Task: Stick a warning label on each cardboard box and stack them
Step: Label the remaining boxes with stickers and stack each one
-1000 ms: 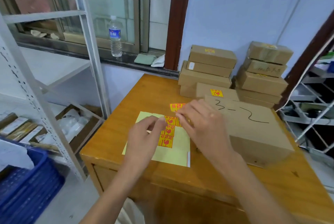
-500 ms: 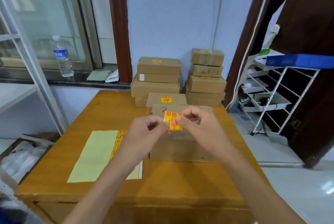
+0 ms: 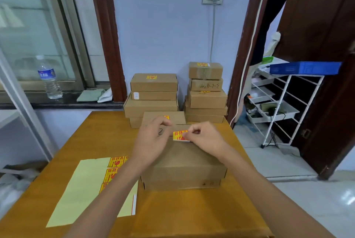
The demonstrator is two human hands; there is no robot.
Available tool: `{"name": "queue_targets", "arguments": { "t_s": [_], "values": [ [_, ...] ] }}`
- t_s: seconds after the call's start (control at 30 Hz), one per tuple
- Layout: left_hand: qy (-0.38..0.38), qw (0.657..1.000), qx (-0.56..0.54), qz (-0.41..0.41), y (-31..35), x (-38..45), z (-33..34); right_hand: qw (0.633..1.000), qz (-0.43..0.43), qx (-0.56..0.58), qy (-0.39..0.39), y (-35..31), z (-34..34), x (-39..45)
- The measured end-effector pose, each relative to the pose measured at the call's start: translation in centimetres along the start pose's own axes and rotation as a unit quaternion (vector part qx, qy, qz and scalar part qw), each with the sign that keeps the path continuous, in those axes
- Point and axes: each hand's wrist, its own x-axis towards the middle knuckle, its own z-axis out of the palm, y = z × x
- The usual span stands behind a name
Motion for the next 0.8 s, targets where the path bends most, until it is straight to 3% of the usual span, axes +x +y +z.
{"name": "queue_targets", "arguments": {
  "t_s": [0.13,0.27,0.6,0.8],
  "values": [
    [-0.04,0.998,-0.043,0.0,-1.0,-0.3,0.4,0.998,-0.029,-0.049,0.009,1.0,1.1,0.1],
    [-0.062,0.997,0.013,0.037,-2.0,0.0,1.0,0.997,-0.034,-0.059,0.025,1.4,1.4,0.2],
    [-0.077,0.993,0.072,0.043,-2.0,-0.2,1.1,0.995,-0.053,-0.079,0.034,1.4,1.5,-0.1],
    [-0.067,0.995,0.052,0.044,-1.6,-0.5,0.8,0.992,-0.063,-0.098,0.042,1.3,1.5,-0.4]
  ]
}}
